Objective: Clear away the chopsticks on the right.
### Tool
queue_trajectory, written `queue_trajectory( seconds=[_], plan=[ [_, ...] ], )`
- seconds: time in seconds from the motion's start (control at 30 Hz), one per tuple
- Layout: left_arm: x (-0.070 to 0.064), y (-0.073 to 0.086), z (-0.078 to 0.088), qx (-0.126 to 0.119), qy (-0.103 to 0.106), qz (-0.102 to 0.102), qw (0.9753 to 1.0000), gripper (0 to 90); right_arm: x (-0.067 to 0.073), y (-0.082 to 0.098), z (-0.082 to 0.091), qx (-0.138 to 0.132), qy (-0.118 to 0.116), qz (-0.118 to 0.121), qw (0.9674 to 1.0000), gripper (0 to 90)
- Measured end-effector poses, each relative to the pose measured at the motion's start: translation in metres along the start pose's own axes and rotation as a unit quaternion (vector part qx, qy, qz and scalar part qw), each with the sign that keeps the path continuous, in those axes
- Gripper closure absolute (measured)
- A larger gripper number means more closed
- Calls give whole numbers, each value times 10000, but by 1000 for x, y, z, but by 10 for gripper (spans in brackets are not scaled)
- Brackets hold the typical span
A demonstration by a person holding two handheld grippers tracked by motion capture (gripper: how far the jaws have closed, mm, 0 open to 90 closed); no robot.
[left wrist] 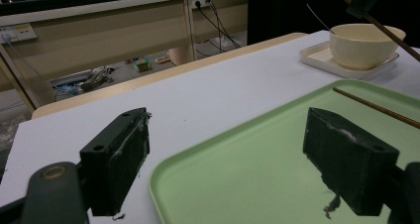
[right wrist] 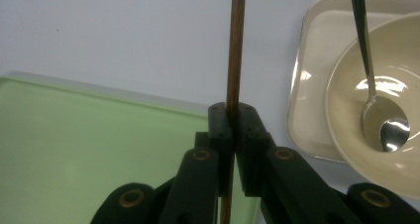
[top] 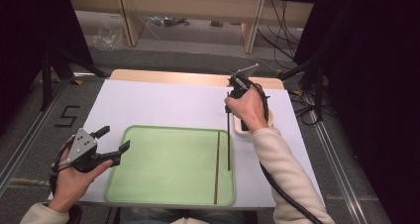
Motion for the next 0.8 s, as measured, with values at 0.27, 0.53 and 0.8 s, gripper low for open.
queue_trajectory(
  seconds=[0.27,0.53,0.8],
  plan=[
    [-1,-1,0,-44,54,-21,10000,181,-7,18,-12,332,117,-7,9994,873],
    [-2,-2,0,-88,97,-10,9999,181,-8,34,-22,713,166,-158,9972,873],
    [-2,-2,0,-77,90,-35,9999,182,-11,53,-36,1092,213,-257,9935,873]
  ],
)
Point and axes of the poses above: each handheld gripper's, and its own axes: z roughly backward along the jaws, y roughly out of its underside, x roughly to its left, the point moved 6 cm from there along -z, roughly forward along the jaws, and after that the axes turned 15 degrees about -x, right-handed, at the moved point
